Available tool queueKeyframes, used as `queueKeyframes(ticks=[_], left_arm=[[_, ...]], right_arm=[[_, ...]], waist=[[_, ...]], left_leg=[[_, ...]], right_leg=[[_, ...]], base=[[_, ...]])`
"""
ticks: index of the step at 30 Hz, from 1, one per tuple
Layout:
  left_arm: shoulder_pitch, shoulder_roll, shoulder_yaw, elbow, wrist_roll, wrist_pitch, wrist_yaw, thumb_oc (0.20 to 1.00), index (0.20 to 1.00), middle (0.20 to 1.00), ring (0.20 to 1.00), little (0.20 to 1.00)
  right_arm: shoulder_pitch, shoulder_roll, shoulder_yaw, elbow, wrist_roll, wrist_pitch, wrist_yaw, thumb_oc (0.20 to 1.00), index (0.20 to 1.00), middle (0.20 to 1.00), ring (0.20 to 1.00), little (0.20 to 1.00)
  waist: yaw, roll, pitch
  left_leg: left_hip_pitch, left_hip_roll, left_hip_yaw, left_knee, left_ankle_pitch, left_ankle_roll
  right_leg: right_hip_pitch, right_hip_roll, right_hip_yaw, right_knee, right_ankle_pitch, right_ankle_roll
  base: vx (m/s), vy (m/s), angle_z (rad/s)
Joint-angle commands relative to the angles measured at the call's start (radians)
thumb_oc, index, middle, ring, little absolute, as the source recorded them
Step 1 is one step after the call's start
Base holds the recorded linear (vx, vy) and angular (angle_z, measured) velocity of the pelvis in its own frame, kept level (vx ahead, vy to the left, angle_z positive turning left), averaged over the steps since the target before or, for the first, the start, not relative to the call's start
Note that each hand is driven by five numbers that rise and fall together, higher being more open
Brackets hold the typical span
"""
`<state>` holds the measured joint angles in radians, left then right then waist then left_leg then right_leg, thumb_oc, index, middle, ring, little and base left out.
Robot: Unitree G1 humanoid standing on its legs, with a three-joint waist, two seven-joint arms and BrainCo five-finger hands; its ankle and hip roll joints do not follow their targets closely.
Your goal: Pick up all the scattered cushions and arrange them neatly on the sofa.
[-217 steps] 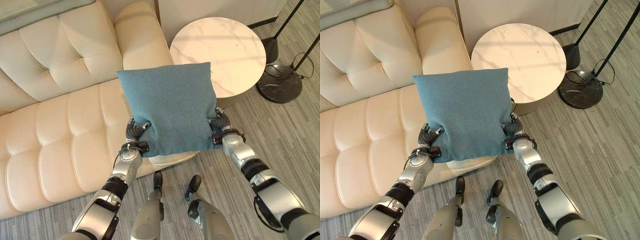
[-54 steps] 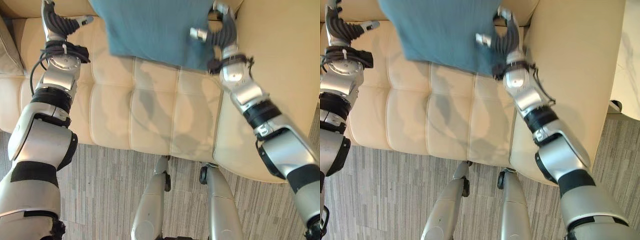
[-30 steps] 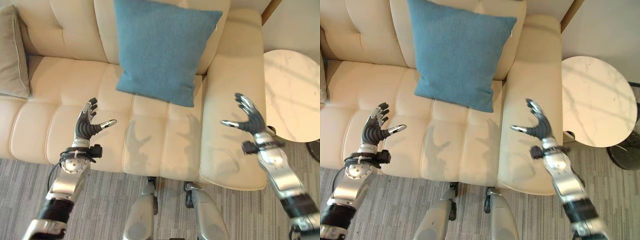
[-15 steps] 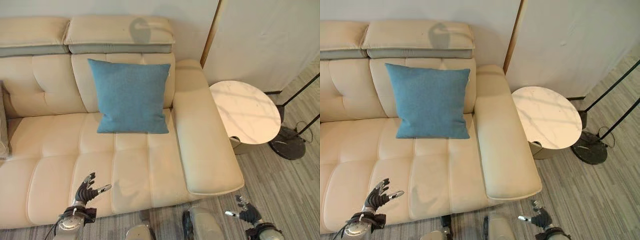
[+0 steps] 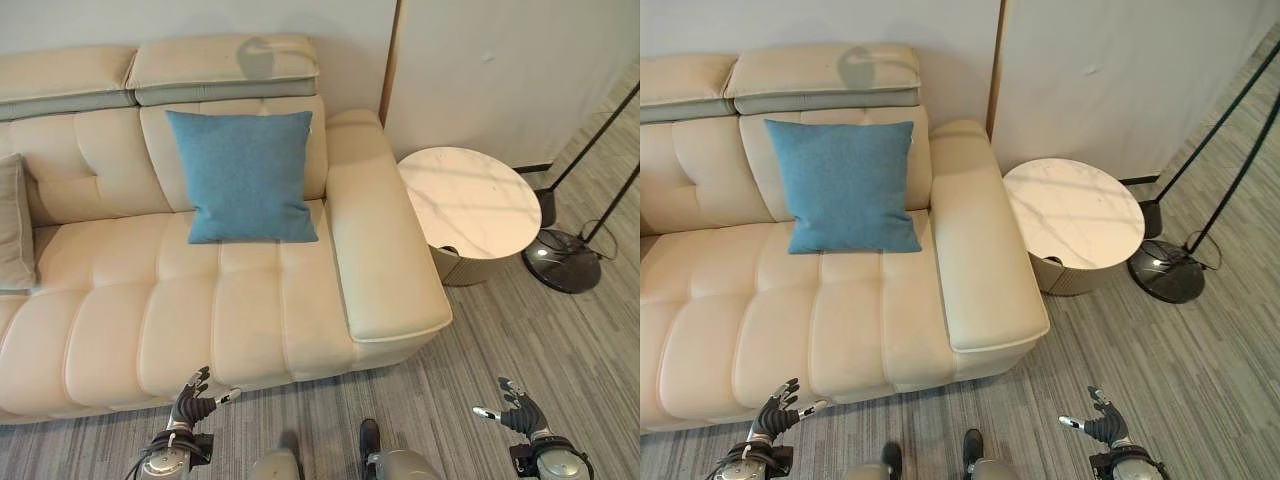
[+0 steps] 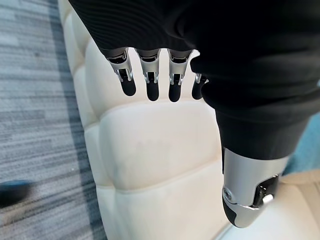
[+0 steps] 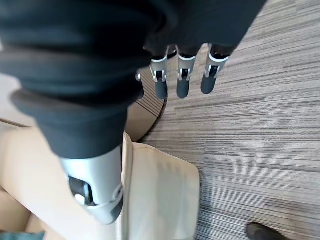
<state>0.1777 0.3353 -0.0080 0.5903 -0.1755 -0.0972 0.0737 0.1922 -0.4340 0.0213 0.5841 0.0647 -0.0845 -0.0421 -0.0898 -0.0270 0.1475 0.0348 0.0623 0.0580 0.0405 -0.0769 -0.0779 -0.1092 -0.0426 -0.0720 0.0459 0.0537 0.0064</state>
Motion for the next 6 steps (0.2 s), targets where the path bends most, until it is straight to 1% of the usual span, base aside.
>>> queueKeyframes(ticks=[1, 2, 3, 6], left_arm=[[0.01, 0.061, 0.006, -0.029, 0.016, -0.041, 0.022, 1.0, 1.0, 1.0, 1.0, 1.0], [0.012, 0.064, 0.004, -0.024, 0.021, -0.042, 0.02, 1.0, 1.0, 1.0, 1.0, 1.0], [0.015, 0.065, 0.007, -0.017, 0.022, -0.041, 0.019, 1.0, 1.0, 1.0, 1.0, 1.0], [0.019, 0.071, 0.008, -0.005, 0.035, -0.036, 0.014, 1.0, 1.0, 1.0, 1.0, 1.0]], right_arm=[[-0.037, 0.023, 0.004, -0.002, 0.027, -0.029, -0.016, 1.0, 1.0, 1.0, 1.0, 1.0], [-0.036, 0.025, 0.011, 0.005, 0.021, -0.029, -0.016, 1.0, 1.0, 1.0, 1.0, 1.0], [-0.037, 0.026, 0.015, 0.008, 0.019, -0.027, -0.015, 1.0, 1.0, 1.0, 1.0, 1.0], [-0.041, 0.028, 0.029, 0.026, 0.005, -0.022, -0.013, 1.0, 1.0, 1.0, 1.0, 1.0]], waist=[[0.015, -0.05, -0.019], [0.013, -0.044, -0.032], [0.015, -0.044, -0.037], [0.023, -0.047, -0.04]], left_leg=[[-0.094, -0.064, -0.021, -0.021, 0.024, 0.023], [-0.067, -0.066, -0.012, -0.069, 0.035, 0.028], [-0.055, -0.067, -0.01, -0.088, 0.04, 0.031], [-0.035, -0.068, -0.002, -0.118, 0.052, 0.037]], right_leg=[[0.044, -0.009, 0.035, -0.024, -0.072, 0.095], [0.048, -0.008, 0.031, -0.036, -0.069, 0.1], [0.051, -0.007, 0.031, -0.041, -0.067, 0.103], [0.056, -0.007, 0.035, -0.042, -0.061, 0.108]], base=[[-0.02, 0.13, 0.11], [0.01, 0.095, 0.03], [0.01, 0.095, 0.03], [-0.03, 0.094, 0.05]])
